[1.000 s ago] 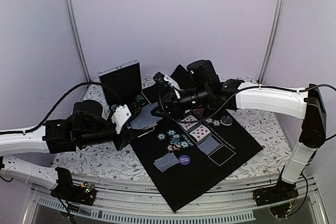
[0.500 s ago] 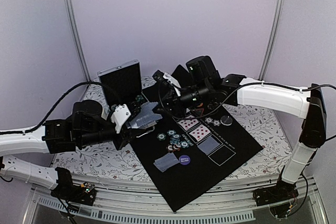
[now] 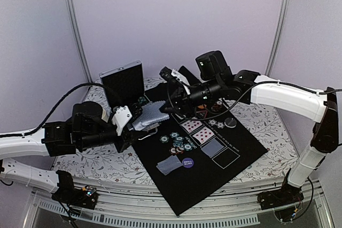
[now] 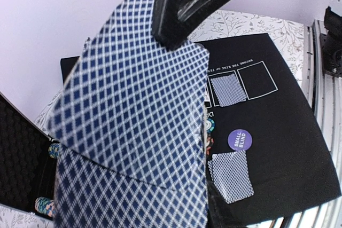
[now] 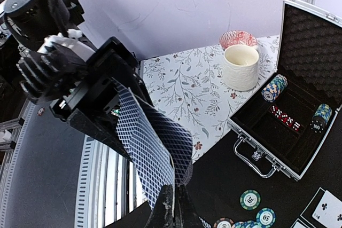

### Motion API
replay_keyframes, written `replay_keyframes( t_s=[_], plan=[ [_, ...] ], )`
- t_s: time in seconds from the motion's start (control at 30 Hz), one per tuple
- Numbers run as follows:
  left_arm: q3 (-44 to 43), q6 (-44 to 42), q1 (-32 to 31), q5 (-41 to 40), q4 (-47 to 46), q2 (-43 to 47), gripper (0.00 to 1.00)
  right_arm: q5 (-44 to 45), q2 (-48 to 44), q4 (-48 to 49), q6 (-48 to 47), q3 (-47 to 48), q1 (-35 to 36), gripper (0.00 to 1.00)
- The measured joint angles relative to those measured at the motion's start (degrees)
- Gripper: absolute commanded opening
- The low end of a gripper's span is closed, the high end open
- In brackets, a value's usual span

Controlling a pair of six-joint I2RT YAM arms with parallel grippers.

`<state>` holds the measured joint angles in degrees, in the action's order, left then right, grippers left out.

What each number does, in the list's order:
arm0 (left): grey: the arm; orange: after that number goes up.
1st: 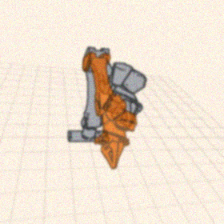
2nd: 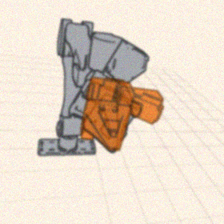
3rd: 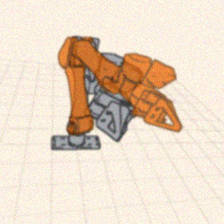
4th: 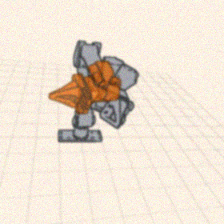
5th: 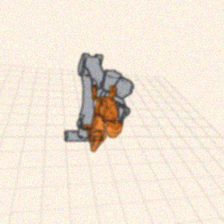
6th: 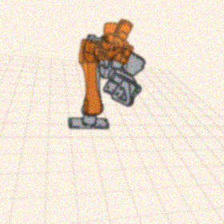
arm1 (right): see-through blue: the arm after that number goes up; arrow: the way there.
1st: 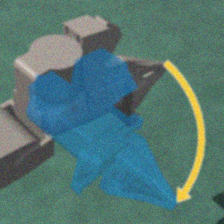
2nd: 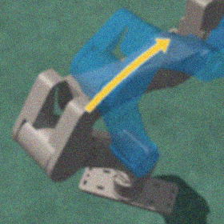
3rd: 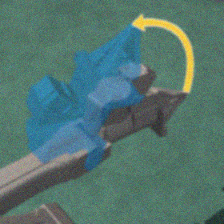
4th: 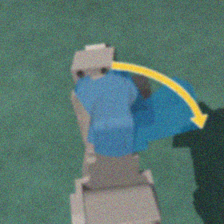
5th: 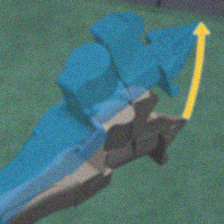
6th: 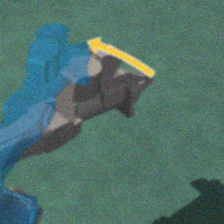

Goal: Distribute texas hold em gaming equipment
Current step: Pick up the poker card from the face-down deck piles.

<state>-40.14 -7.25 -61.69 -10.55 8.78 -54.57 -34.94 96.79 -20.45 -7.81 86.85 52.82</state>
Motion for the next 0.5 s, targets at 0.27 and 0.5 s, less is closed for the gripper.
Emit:
replay_keyframes(
  t_s=[0.27,0.5],
  plan=[
    [0.0,0.0,0.0,0.0,0.0,0.2,0.35,-4.0,-3.2,-1.2,-1.0,0.7,-1.3,0.02],
    [0.0,0.1,0.0,0.0,0.0,0.2,0.35,-4.9,-6.9,-7.1,-1.9,1.0,-5.3,0.02]
  ],
)
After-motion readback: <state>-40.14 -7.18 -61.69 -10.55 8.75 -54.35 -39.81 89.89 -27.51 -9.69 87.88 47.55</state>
